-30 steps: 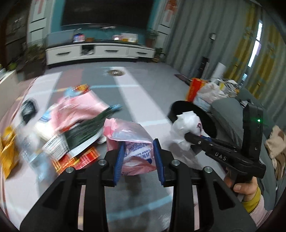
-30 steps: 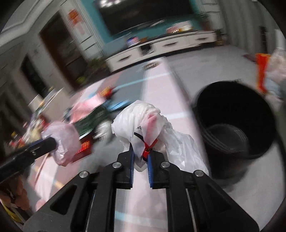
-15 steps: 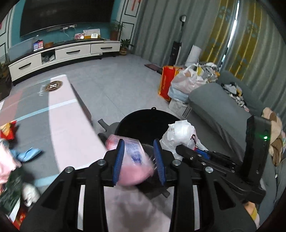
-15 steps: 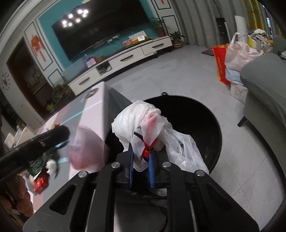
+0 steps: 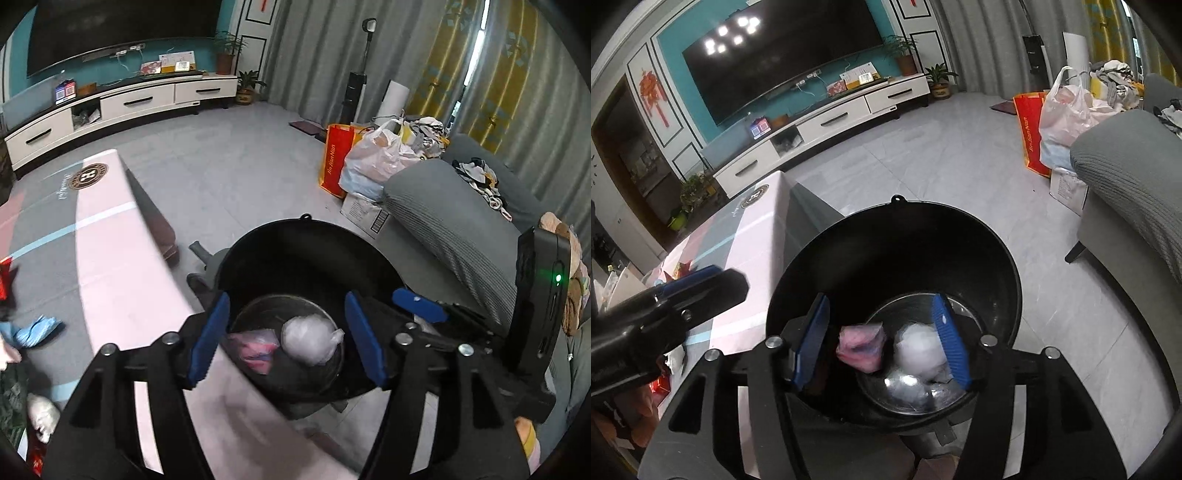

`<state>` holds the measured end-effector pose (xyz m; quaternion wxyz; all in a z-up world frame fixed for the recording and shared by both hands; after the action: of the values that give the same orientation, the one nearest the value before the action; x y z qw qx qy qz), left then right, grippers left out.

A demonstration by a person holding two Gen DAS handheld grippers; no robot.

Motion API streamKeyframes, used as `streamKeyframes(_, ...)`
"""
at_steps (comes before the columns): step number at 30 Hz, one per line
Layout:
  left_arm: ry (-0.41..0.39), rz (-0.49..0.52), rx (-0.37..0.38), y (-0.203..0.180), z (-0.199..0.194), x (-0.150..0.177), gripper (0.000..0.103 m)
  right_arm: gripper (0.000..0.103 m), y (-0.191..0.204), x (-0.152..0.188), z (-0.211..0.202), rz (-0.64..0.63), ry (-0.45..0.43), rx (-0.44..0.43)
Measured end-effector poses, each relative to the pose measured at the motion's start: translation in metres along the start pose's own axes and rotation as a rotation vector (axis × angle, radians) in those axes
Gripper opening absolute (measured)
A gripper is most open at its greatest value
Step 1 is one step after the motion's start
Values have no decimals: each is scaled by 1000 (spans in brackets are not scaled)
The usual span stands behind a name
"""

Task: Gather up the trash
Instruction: 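Carry both bags over the black bin and open both tools, then grasp the yellow snack bag with the left tool while the right tool grasps the clear plastic bag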

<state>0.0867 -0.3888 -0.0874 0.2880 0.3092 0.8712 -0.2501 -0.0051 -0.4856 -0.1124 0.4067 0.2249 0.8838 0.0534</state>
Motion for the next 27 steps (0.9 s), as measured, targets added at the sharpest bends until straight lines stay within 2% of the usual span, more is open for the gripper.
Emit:
streamKeyframes(5,-24,-21,-50,12,-29,9,81,61,12,3,-19,-7,-9,-22)
streamKeyframes(7,-27,-37,-88,20,-44,17,90,62,20,5,-29,-20,-17,-32)
streamKeyframes(12,-12,-82,-150,41,-83,44,95,69,47,16,-52,-44,-25,-66)
streamKeyframes(16,7,-98,-224,67,-121,81,97,72,72,31,-60,-85,-3,-95)
streamKeyframes(22,-13,-184,-283,110,-182,138,97,73,127,59,-62,-195,71,-170)
streamKeyframes(27,-54,-324,-373,163,-236,180,97,73,184,84,-59,-296,134,-262)
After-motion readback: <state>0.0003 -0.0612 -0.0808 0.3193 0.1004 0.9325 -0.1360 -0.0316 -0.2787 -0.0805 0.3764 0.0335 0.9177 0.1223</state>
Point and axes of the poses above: each gripper's, at about its wrist camera, not at the fingertips, and z roughly the way its jaws point, y to its left, x to its underside, the point moved 7 cm from there along z, roughly the way its jaws point, and after that the axes turned 4 degrees about -z, right-handed, at the moved point
